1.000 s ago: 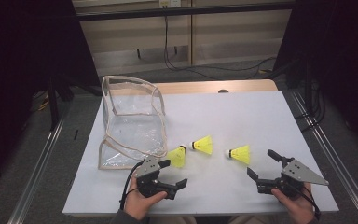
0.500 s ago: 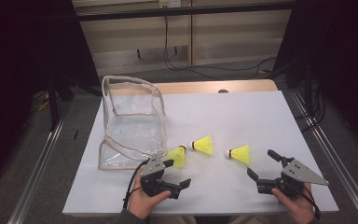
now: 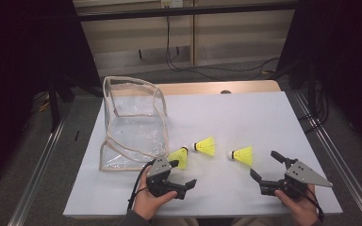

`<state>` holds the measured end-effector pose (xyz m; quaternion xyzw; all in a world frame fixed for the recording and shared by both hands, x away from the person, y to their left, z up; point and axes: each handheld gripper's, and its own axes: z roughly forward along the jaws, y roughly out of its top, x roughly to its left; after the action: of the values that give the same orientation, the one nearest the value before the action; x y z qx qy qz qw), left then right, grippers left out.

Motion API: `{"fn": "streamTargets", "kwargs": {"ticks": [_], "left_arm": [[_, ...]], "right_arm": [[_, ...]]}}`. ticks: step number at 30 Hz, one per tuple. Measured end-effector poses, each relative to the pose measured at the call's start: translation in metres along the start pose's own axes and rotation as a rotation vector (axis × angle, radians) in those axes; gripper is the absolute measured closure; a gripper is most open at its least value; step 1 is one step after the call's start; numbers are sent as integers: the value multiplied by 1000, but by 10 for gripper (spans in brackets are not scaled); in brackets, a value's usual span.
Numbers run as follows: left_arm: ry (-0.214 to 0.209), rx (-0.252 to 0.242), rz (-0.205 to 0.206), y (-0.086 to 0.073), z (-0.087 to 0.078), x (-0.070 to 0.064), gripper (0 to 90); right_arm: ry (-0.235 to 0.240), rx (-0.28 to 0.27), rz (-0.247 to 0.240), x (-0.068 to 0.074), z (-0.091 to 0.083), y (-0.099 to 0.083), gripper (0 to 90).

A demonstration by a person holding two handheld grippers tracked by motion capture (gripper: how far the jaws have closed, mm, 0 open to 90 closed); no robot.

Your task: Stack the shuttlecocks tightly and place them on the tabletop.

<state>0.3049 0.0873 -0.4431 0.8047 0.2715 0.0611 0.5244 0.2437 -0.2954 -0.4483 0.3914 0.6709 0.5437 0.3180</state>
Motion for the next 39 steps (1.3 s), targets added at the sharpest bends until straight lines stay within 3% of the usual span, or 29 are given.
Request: {"fn": "streamTargets", "kwargs": {"ticks": [11,21,39], "left_arm": [[12,12,-4,1,8,-1,68],[55,43,-2,1,17,-2,73],[107,32,9,4,25,-4,91]], "right_arm": [[0,-2,1,0,0,0,30],[2,-1,0,0,0,0,30],[1,-2,4,0,0,0,31]]}}
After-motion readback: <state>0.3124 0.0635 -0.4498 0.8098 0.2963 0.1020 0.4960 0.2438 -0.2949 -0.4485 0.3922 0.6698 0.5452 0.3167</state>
